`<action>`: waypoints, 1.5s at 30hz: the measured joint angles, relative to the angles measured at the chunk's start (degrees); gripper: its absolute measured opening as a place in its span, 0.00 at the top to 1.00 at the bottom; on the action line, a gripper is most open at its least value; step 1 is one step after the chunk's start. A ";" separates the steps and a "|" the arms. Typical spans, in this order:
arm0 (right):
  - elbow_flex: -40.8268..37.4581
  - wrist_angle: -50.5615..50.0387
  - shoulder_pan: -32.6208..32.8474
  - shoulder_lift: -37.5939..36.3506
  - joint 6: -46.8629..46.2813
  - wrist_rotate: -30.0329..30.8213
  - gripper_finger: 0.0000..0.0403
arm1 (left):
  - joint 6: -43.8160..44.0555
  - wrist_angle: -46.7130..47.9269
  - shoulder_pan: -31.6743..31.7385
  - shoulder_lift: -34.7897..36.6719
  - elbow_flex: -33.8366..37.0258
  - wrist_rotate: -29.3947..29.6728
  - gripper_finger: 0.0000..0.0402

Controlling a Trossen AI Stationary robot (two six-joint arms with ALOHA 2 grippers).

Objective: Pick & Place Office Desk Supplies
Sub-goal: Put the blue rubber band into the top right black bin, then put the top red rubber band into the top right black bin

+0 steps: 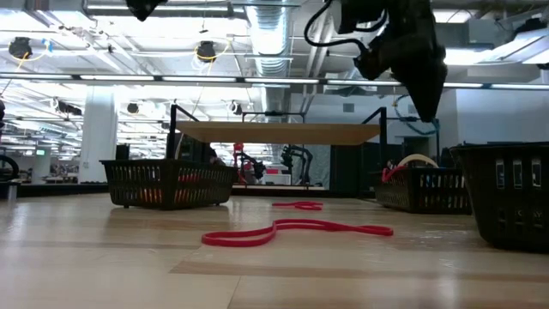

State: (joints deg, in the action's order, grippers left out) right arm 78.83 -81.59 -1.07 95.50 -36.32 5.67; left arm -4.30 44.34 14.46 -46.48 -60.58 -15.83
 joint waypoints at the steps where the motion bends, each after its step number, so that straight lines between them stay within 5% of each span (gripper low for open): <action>1: 0.19 -0.19 -0.17 0.01 0.15 -1.22 0.66 | -0.02 -1.27 -0.02 -0.61 -0.02 -1.49 0.62; 6: 1.30 -0.15 -0.07 0.01 -4.38 -3.09 0.43 | -2.95 -5.81 -1.63 -4.81 -0.02 -11.86 0.61; 9: 1.36 -0.02 -0.10 0.01 -8.25 -3.73 0.32 | -3.35 -8.21 -3.43 -7.76 -0.02 -13.10 0.60; 14: 1.36 1.44 -1.12 0.01 -24.06 -10.97 0.20 | 0.51 -13.52 -4.31 -11.83 0.00 -21.86 0.57; 18: 1.36 6.33 1.19 -0.97 -41.87 -5.05 0.17 | 8.91 -23.70 -4.37 -13.91 0.00 -31.48 0.54; 24: 1.42 -3.71 6.35 -1.62 -68.86 13.75 0.17 | 14.41 -32.92 -4.31 -13.42 -0.01 -31.02 0.54; 26: 0.96 -9.35 6.92 -0.32 -72.83 14.33 0.17 | 14.87 -33.74 -4.32 -12.60 -0.02 -31.10 0.54; 30: -3.95 -5.72 7.03 -0.12 -68.09 10.26 0.17 | 14.92 -33.34 -4.31 -11.35 -0.02 -30.93 0.56; 33: -5.86 -3.91 7.25 0.81 -73.50 7.59 0.17 | 15.32 -33.79 -4.31 -10.69 -0.04 -30.94 0.56; 45: -5.04 3.22 11.65 -1.42 -88.64 21.91 0.17 | 18.53 -32.72 -4.20 -9.75 0.00 -30.08 0.58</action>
State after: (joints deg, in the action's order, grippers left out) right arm 73.78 -78.37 10.57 94.07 -124.97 27.57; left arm 14.23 11.62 10.25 -56.24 -60.58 -45.91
